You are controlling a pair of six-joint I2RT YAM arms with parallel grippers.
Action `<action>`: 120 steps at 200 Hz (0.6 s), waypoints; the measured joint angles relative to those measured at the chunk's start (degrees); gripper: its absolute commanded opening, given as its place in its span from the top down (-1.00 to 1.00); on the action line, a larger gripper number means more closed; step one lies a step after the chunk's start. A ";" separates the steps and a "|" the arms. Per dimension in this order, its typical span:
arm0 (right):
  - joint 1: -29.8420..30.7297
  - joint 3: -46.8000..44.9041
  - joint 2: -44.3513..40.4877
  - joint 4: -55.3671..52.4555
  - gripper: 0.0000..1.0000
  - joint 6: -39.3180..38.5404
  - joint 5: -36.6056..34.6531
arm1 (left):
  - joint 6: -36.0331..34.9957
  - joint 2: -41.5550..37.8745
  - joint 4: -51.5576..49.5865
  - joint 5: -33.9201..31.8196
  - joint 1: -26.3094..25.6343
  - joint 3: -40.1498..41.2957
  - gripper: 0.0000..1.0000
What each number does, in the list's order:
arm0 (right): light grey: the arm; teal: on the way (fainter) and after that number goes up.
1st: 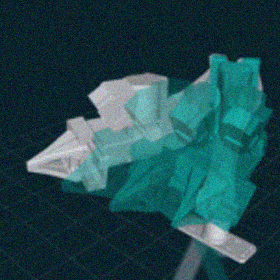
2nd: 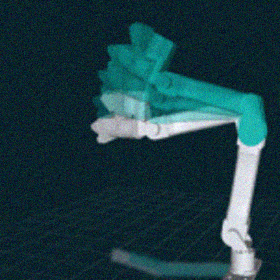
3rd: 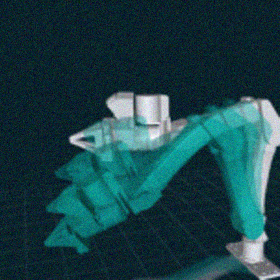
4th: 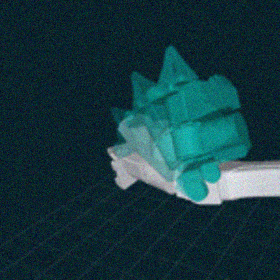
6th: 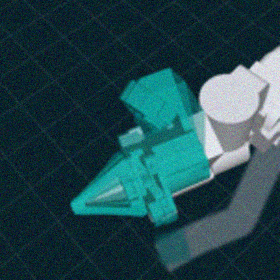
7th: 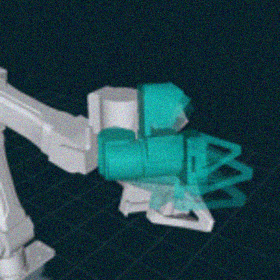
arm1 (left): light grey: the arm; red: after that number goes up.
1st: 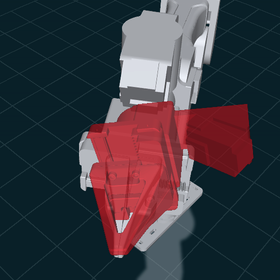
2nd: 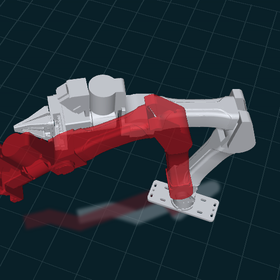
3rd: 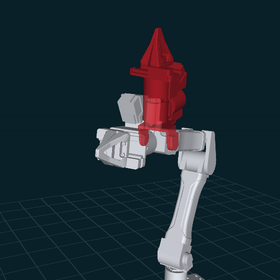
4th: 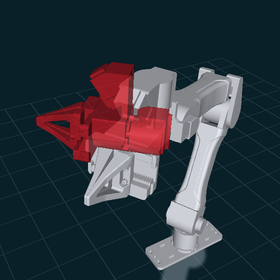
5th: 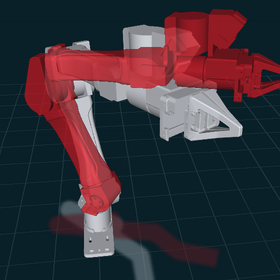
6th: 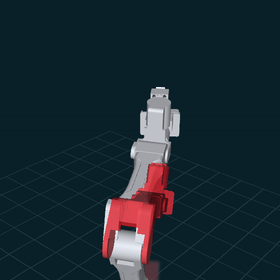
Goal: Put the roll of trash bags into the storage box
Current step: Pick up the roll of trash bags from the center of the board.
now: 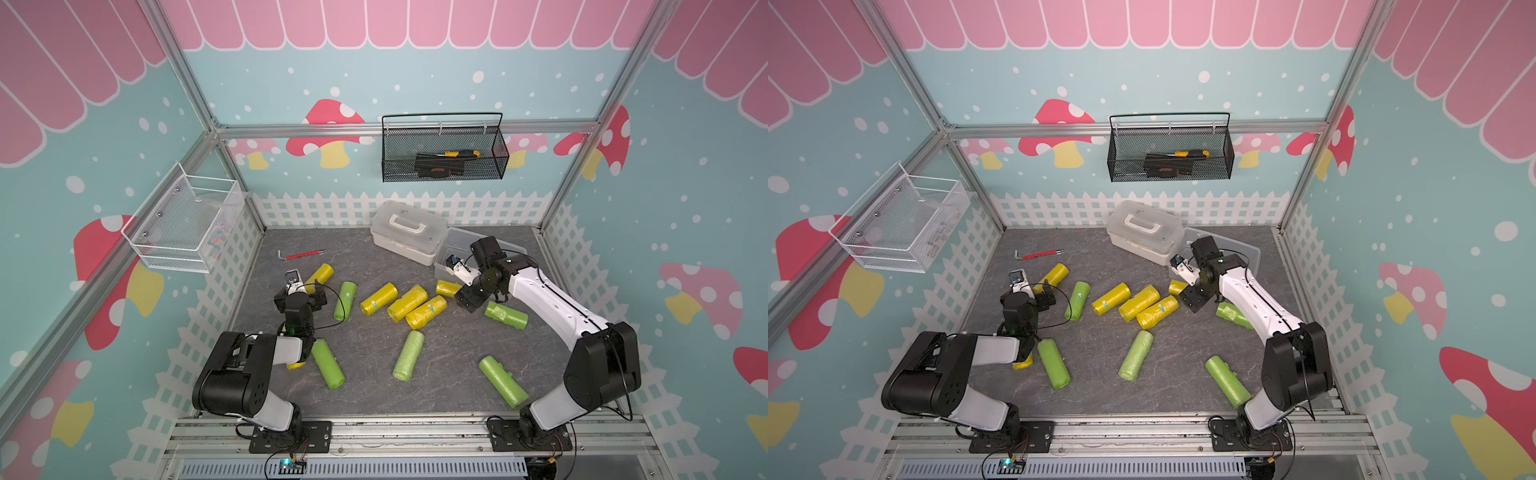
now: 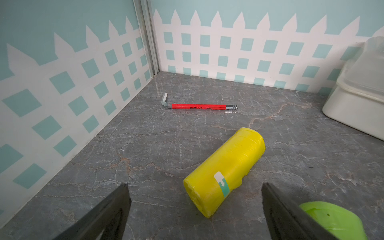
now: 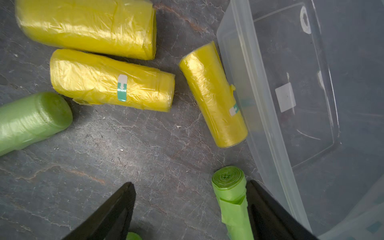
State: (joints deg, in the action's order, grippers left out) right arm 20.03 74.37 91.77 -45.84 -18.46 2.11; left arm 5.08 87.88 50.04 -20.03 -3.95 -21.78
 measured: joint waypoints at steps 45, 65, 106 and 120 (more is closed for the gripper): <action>2.62 0.50 8.22 4.50 -0.69 -2.36 -2.19 | 0.02 0.00 0.02 0.00 0.00 0.00 -0.98; 2.82 1.16 11.37 5.70 -0.68 -3.48 -3.72 | 0.00 0.00 0.00 -0.02 0.00 0.00 -0.99; 2.91 3.56 14.64 7.50 -0.69 -5.35 -6.67 | 0.00 0.00 0.02 -0.15 0.00 0.00 -0.98; 2.97 4.44 15.47 8.17 -0.69 -5.92 -7.45 | 0.00 0.00 0.02 -0.17 0.00 0.00 -0.98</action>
State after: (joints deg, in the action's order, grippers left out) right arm 23.00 78.81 107.24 -37.67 -24.38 -5.34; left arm 5.08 87.88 50.06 -20.21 -3.95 -21.78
